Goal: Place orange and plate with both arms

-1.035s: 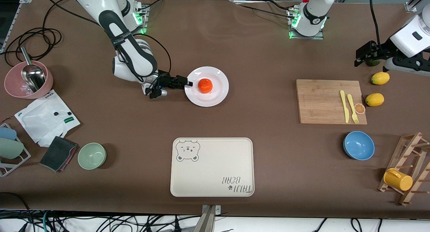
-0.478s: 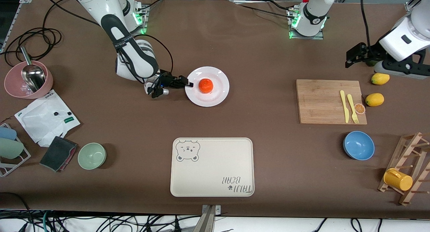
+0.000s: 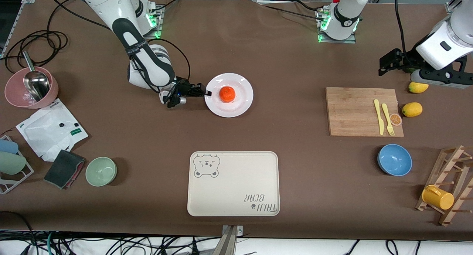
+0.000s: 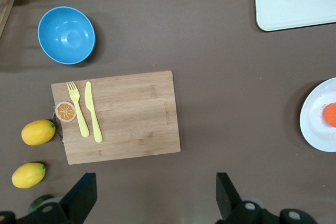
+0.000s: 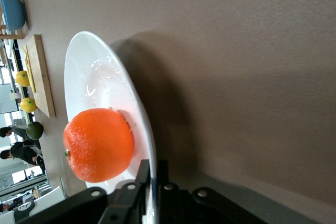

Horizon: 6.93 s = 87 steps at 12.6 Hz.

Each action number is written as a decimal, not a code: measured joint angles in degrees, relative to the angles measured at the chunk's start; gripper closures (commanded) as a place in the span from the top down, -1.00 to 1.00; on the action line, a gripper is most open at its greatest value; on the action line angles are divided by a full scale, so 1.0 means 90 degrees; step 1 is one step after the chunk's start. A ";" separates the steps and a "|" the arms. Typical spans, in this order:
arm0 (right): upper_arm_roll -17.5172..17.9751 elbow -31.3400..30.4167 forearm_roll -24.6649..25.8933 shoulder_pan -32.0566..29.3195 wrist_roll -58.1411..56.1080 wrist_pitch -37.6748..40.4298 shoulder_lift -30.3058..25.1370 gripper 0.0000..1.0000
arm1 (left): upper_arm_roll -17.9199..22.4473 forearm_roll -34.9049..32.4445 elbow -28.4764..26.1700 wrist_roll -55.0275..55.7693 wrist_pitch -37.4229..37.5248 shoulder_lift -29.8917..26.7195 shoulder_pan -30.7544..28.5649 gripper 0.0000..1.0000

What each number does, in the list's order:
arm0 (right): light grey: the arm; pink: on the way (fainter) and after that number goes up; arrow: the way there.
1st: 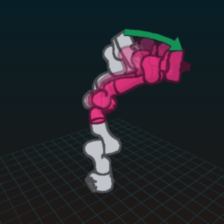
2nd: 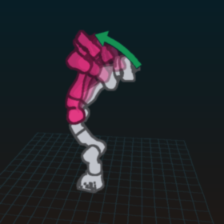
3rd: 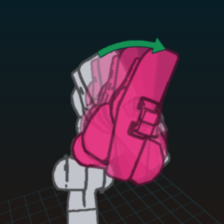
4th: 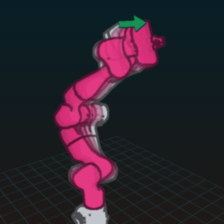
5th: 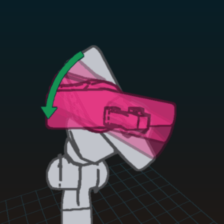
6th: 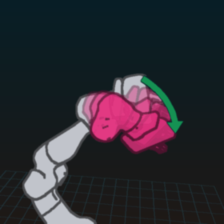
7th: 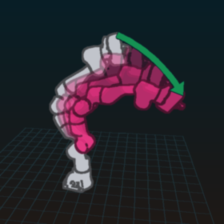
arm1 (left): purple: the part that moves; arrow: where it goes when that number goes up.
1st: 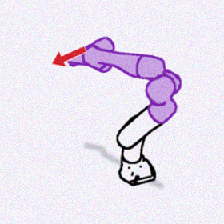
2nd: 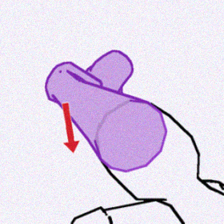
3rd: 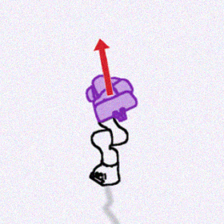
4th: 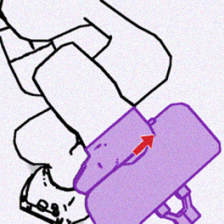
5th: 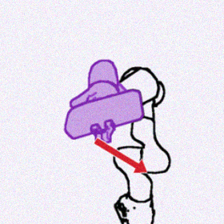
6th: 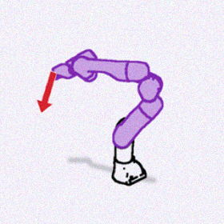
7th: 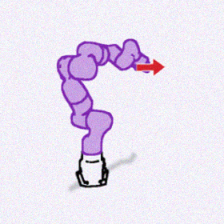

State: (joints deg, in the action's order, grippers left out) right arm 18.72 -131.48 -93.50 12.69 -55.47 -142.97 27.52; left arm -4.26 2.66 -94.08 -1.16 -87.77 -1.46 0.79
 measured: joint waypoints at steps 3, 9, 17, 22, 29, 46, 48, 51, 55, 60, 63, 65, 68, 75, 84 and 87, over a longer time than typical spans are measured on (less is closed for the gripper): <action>0.0001 0.0037 -0.0004 0.0000 -0.0023 0.0024 -0.0009 -1.00 | 0.0016 -0.0002 0.0005 0.0018 -0.0009 0.0016 -0.0007 1.00; -0.0164 0.0624 -0.0023 -0.0034 0.0439 -0.0083 0.0040 -1.00 | 0.0074 -0.0039 0.0043 0.0024 -0.0128 0.0088 -0.0114 1.00; -0.0208 0.2220 0.0031 -0.0068 0.1688 -0.0083 0.0678 -1.00 | 0.0078 -0.0040 0.0079 0.0024 -0.0129 0.0101 -0.0124 1.00; -0.0238 0.4005 0.1387 -0.0144 0.3273 -0.0083 0.1676 -1.00 | 0.0080 -0.0040 0.0086 0.0021 -0.0129 0.0106 -0.0197 1.00; -0.0384 0.6275 0.2022 -0.0156 0.3847 -0.0084 0.3383 -1.00 | 0.0077 -0.0041 0.0091 0.0021 -0.0127 0.0113 -0.0235 1.00; -0.0403 0.7209 0.2899 -0.0061 0.3881 -0.0087 0.4037 0.57 | 0.0076 -0.0041 0.0092 0.0021 -0.0127 0.0118 -0.0236 1.00; -0.0400 0.7065 0.3347 -0.0066 0.3888 -0.0086 0.3843 0.97 | 0.0076 -0.0041 0.0092 0.0021 -0.0127 0.0119 -0.0236 1.00; -0.0522 0.6543 0.4067 -0.0093 0.3901 -0.0058 0.3221 0.99 | 0.0076 -0.0041 0.0092 0.0021 -0.0122 0.0120 -0.0237 1.00; -0.1134 0.5785 0.5089 -0.0119 0.3915 0.0847 0.2102 1.00 | 0.0076 -0.0041 0.0093 0.0021 -0.0117 0.0121 -0.0237 1.00; -0.1921 0.4285 0.6958 -0.0168 0.3936 0.2478 -0.0084 1.00 | 0.0076 -0.0041 0.0094 0.0021 -0.0095 0.0126 -0.0238 1.00; -0.2162 0.3401 0.8300 -0.0175 0.4301 0.3318 -0.1614 1.00 | 0.0076 -0.0041 0.0096 0.0021 -0.0071 0.0127 -0.0238 1.00; -0.2174 0.3176 0.9121 -0.0173 0.4823 0.3814 -0.2323 1.00 | 0.0076 -0.0041 0.0096 0.0021 -0.0040 0.0127 -0.0238 1.00; -0.2160 0.3136 0.9804 -0.0157 0.5231 0.4384 -0.2964 1.00 | 0.0076 -0.0041 0.0096 0.0021 -0.0015 0.0127 -0.0239 1.00; -0.2187 0.3943 1.0064 -0.0502 0.5424 0.5230 -0.3185 1.00 | 0.0102 -0.0041 0.0096 0.0021 -0.0007 0.0127 -0.0259 1.00; -0.2196 0.4031 1.0152 -0.0563 0.5435 0.5271 -0.3042 1.00 | 0.0103 -0.0041 0.0096 0.0021 -0.0004 0.0127 -0.0259 1.00; -0.2199 0.4031 1.0189 -0.0564 0.5437 0.5288 -0.3032 1.00 | 0.0103 -0.0041 0.0096 0.0021 -0.0004 0.0128 -0.0259 1.00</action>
State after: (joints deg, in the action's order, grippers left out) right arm -1.07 -95.20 -1.80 7.61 -6.54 -95.38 0.24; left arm -3.33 2.29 -93.21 -0.97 -87.80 -0.31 -1.55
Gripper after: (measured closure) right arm 0.000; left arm 0.000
